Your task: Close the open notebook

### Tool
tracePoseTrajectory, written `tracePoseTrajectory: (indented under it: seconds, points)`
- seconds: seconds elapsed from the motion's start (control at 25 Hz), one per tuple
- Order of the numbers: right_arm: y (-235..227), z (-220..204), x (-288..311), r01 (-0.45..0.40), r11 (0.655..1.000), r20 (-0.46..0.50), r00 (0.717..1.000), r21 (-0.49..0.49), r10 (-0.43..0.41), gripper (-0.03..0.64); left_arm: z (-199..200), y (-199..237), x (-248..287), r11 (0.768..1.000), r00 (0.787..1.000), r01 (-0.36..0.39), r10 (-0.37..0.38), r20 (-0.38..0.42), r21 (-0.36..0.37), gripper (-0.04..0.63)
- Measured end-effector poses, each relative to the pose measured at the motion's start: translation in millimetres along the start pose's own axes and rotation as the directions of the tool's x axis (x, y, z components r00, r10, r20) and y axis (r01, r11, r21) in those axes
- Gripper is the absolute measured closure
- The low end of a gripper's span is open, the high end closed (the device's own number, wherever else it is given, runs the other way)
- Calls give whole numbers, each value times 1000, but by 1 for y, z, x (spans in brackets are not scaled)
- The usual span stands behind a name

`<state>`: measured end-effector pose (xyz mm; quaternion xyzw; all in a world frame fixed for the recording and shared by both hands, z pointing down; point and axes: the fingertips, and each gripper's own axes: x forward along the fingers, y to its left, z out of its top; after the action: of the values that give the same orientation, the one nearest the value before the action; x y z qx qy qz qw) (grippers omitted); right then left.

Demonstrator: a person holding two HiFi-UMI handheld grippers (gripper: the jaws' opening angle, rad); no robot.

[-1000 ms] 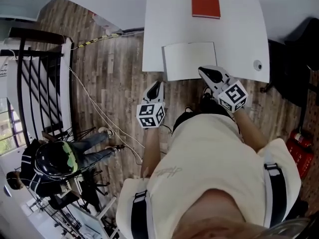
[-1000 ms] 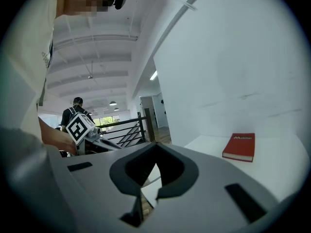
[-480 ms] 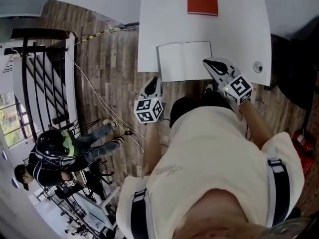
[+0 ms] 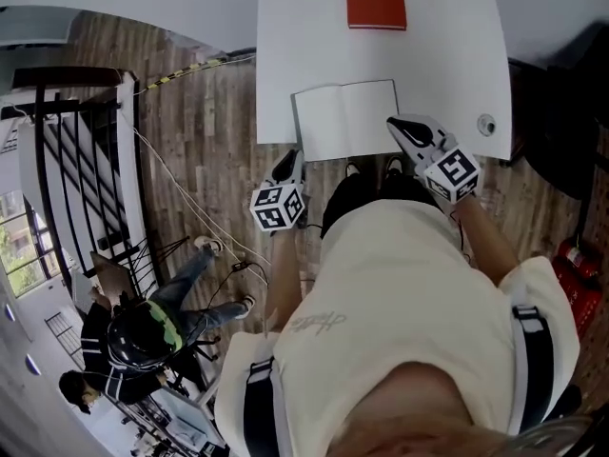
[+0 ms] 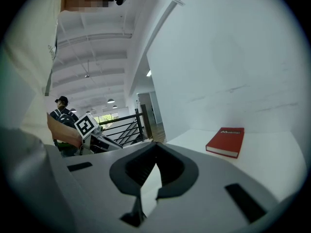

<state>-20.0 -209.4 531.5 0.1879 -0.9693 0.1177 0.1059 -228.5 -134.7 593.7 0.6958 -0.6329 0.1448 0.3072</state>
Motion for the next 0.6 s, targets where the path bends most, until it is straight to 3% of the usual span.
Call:
tracePoseTrajectory:
  seconds: [0.04,0.12,0.6]
  points:
    - [1,1,0,5,1000,-1,1000,-3,-5,609,-1,3,1,1000,1000,8,-8,-5,-7,554]
    - [3,5,1,18,1000,-6,1000,-9,-18,609,-7,9,4,999,999,24,-24,-24,-23,482]
    - [29,12,16,118,993,-36,992,-25,-119,609,-64,55,37,981,982,127,-145,-124,-143,482]
